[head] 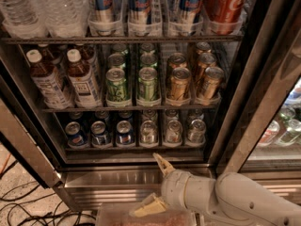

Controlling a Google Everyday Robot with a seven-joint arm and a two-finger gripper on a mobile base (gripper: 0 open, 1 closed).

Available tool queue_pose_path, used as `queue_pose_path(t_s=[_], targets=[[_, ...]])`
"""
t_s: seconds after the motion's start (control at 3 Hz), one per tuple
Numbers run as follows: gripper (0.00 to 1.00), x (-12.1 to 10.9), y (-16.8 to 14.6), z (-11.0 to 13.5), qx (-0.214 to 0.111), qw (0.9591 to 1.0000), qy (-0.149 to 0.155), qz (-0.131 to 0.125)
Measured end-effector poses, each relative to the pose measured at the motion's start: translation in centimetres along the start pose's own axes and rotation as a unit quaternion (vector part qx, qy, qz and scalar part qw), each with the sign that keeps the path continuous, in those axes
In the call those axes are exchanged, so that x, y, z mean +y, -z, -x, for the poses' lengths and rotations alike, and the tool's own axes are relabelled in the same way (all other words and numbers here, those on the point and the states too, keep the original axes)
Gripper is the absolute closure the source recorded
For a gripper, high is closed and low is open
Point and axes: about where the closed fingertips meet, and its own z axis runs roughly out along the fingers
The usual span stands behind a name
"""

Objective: Pick pepsi can from bottom shelf of fridge

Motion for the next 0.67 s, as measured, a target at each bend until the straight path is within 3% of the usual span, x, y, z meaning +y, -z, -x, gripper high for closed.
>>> queue_pose_path(t_s=[0.33,0.67], targets=[[0.0,-4.6,-4.28,-0.45,-0.008,0.9996,-0.007,-0.027],[0.0,-4.97,-4.48,-0.24,-0.011,0.9995,-0.008,-0.028]])
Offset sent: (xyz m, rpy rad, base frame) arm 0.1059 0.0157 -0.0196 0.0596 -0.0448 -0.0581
